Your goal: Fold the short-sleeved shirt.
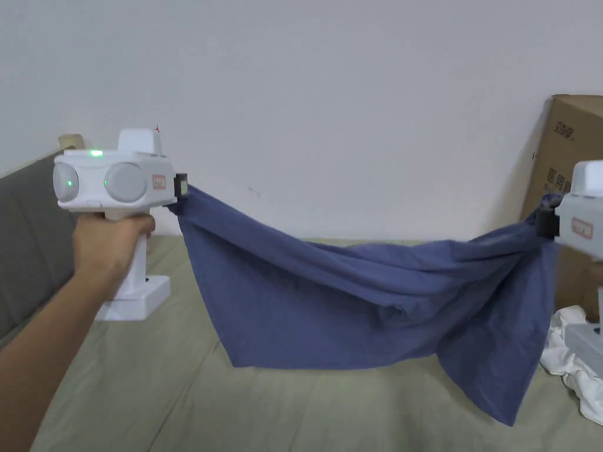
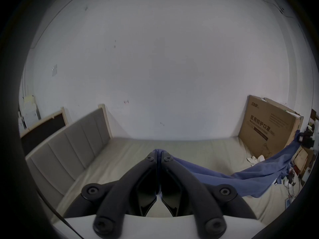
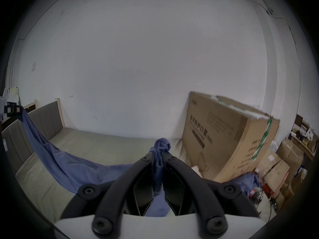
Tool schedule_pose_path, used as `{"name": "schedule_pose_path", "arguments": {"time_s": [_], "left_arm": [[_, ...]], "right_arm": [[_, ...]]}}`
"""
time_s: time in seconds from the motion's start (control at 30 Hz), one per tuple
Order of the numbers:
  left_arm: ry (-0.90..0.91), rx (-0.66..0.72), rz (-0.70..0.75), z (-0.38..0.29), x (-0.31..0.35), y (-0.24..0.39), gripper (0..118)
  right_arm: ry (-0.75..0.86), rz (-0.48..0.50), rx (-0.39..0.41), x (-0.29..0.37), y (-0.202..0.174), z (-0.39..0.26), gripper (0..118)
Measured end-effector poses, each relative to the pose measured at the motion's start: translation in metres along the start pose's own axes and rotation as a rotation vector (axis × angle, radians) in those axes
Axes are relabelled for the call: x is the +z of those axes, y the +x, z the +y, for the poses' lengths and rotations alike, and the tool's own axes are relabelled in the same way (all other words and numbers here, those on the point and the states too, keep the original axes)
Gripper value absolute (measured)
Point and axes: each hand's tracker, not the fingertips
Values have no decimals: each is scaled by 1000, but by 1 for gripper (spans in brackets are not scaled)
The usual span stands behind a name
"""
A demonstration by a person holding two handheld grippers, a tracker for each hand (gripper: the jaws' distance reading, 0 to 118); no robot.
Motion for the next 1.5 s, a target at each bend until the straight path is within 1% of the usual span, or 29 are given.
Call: {"name": "schedule_pose_path", "arguments": {"time_s": [0.07, 0.23, 0.3, 0.37, 0.43, 0.53, 0.57, 0.7, 0.87, 0.97, 1.2, 1.33, 1.4, 1.43, 1.5], "left_arm": [[-25, 31, -71, -33, -8, 1, 0], [-192, 3, -33, -124, -31, 5, 0], [-247, 3, -39, -161, -30, 2, 0], [-282, -2, -32, -192, -23, 1, 0], [-320, -11, -42, -218, -11, -3, 0], [-371, -20, -44, -260, 16, -12, 0], [-401, -23, -44, -278, 15, -21, 0], [-496, -40, -17, -329, 51, -43, 0], [-539, -24, 14, -367, 96, -66, 0], [-554, 0, 28, -380, 125, -81, 0], [-589, 19, 56, -405, 193, -104, 0], [-630, 16, 66, -420, 203, -104, 0], [-673, 7, 81, -429, 194, -102, 0], [-700, 0, 86, -433, 188, -102, 1], [-742, -26, 107, -442, 174, -99, 1]], "right_arm": [[-32, 17, -25, -11, -5, -31, 5], [-150, 33, -52, -23, -23, -115, 5], [-218, 34, -60, -25, -27, -151, 5], [-246, 33, -49, -20, -30, -179, 5], [-282, 34, -63, -7, -33, -207, 5], [-328, 48, -121, 27, -38, -241, 5], [-339, 47, -124, 39, -40, -251, 5], [-366, 51, -145, 82, -40, -286, 5], [-386, 48, -139, 137, -44, -305, 5], [-399, 52, -168, 170, -40, -315, 5], [-462, 60, -179, 230, -32, -350, 5], [-547, 40, -146, 225, -30, -379, 5], [-598, 20, -124, 213, -31, -392, 5], [-633, 8, -111, 209, -39, -394, 5], [-696, 6, -111, 196, -40, -405, 6]]}}
